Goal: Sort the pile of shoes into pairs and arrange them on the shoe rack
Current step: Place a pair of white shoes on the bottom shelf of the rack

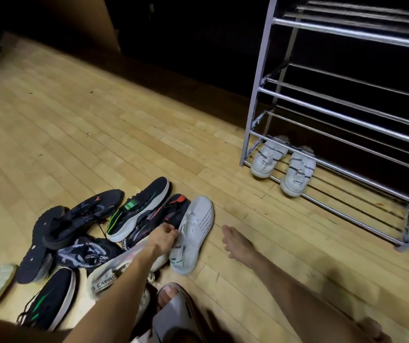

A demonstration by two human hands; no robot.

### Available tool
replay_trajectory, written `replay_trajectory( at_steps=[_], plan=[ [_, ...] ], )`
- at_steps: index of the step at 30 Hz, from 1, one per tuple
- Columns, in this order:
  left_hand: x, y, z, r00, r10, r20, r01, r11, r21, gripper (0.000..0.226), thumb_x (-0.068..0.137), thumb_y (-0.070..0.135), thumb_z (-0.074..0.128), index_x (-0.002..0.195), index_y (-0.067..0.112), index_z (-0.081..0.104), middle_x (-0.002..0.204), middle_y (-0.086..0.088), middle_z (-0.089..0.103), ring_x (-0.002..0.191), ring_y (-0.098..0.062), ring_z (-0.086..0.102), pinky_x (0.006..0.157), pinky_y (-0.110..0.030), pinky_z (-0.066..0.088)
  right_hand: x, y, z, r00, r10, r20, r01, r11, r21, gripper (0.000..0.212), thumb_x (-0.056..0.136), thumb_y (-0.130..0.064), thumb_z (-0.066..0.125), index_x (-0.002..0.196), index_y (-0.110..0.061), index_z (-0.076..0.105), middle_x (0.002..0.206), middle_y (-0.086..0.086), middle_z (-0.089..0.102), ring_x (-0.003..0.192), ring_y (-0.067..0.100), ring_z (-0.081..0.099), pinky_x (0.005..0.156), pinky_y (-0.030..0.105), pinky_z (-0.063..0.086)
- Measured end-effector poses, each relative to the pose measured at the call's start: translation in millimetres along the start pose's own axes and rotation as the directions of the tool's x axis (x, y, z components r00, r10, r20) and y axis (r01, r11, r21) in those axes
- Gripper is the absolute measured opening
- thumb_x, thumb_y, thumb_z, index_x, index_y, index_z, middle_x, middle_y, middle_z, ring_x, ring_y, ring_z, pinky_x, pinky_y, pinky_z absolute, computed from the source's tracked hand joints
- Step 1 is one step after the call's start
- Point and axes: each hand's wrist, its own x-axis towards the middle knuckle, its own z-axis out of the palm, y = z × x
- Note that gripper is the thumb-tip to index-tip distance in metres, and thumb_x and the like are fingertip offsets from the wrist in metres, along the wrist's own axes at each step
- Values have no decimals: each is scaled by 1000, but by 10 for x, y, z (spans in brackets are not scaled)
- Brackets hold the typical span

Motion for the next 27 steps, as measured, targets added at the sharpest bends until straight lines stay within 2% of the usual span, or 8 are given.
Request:
replay_trajectory(
  at_steps=[3,7,10,12,15,19,23,27],
  plan=[
    [70,48,80,999,-5,45,-2,989,145,29,90,22,58,116,9,59,96,-10,66,88,-27,63,76,-30,47,77,-26,125,998,44,34,-45,998,50,57,105,-46,23,138,-8,49,128,10,53,108,23,49,104,45,42],
    [127,98,222,999,-21,33,10,951,309,28,92,27,60,111,7,59,110,-15,68,100,-28,65,79,-31,47,137,-22,287,997,62,47,-66,995,75,57,105,-45,29,133,-1,53,132,24,58,98,23,51,101,46,45],
    [139,58,273,999,13,-32,-1,939,343,17,90,29,64,86,16,53,95,-12,69,67,-16,59,56,-21,44,163,-9,378,994,76,76,-81,995,58,59,105,-45,29,130,1,55,129,26,60,94,23,50,100,46,46],
    [144,18,288,998,34,-45,-20,960,280,21,88,26,68,81,19,50,85,-10,66,59,-10,54,49,-16,38,161,-5,418,992,84,95,-90,994,57,61,104,-47,28,130,1,55,124,25,62,93,23,50,99,47,46],
    [101,42,276,1000,-4,-26,8,988,157,20,83,13,73,95,15,57,86,-6,64,75,-20,60,62,-24,45,151,20,470,989,100,107,-113,986,119,61,103,-48,30,128,1,56,100,15,59,87,25,53,86,45,50],
    [60,93,237,980,-132,148,174,932,-320,28,78,-16,61,98,3,62,70,-9,56,53,-18,43,44,-21,33,137,30,475,988,117,98,-137,964,230,60,102,-47,33,128,3,56,94,13,57,80,28,55,73,38,48],
    [-48,291,278,950,-90,301,229,852,-471,28,87,-12,51,104,3,66,78,-8,61,52,-9,51,48,-19,39,105,-41,379,988,154,32,-157,969,192,60,100,-47,31,135,-3,53,125,16,59,111,30,59,100,43,49],
    [-162,470,331,935,-2,355,199,832,-519,31,88,-14,39,95,5,63,76,-6,63,58,-10,55,55,-21,49,-5,-43,239,987,159,25,-160,958,239,58,100,-48,34,140,-9,50,143,17,50,127,36,52,104,50,47]
  ],
)
